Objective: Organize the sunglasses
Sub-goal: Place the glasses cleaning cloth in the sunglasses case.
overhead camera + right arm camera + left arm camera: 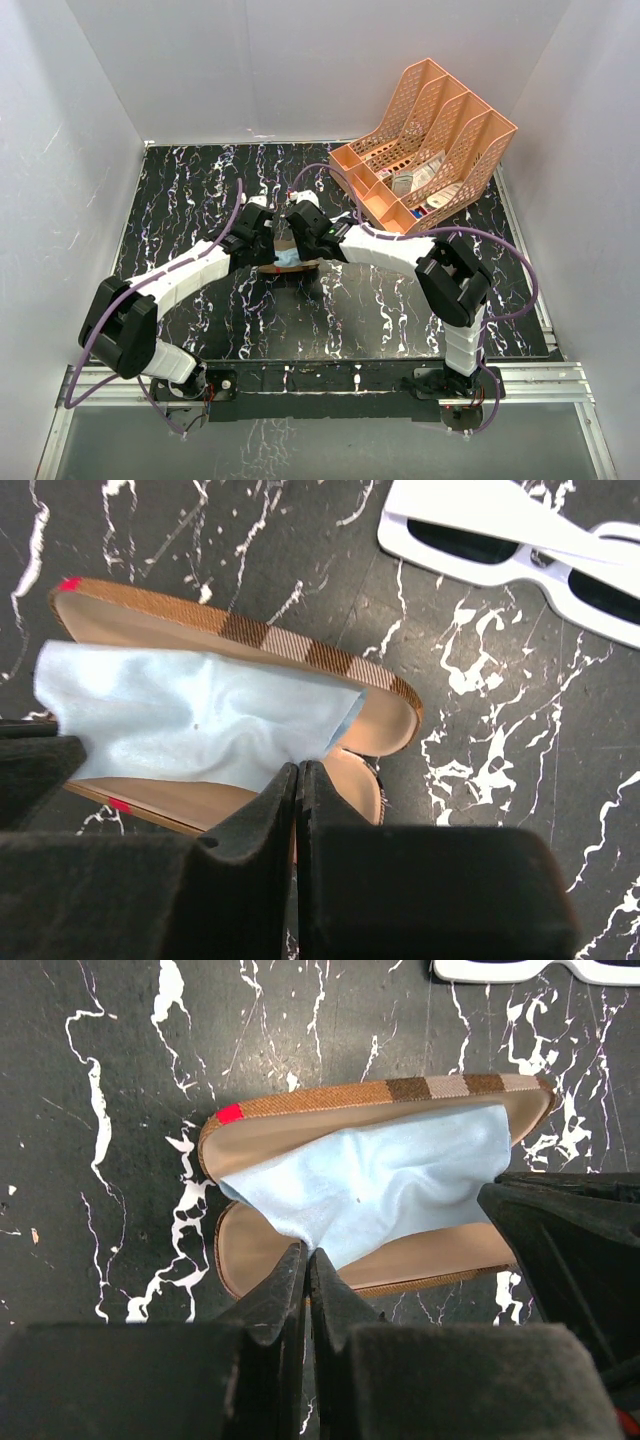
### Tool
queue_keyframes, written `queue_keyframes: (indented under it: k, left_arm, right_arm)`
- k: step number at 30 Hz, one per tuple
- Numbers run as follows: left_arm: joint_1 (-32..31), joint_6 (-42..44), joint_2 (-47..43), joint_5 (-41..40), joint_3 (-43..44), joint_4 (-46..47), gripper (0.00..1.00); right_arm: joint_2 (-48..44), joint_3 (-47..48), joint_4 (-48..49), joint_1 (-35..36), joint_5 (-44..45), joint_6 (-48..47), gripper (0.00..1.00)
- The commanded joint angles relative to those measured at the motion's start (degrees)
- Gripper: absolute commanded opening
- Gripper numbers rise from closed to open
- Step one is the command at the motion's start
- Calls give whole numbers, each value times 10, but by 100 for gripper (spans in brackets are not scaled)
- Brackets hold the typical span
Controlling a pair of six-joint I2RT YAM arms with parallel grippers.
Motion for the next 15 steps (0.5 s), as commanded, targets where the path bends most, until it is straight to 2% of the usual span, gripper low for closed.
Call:
queue_keyframes:
  k: [1,15]
  left_arm:
    - [9,18,1,-8,28,-12,0]
    - [36,30,15,25,27,-8,0]
  right_arm:
    - [-20,43,3,-2,20,-7,0]
    - [-40,27,-12,-2,17,13,0]
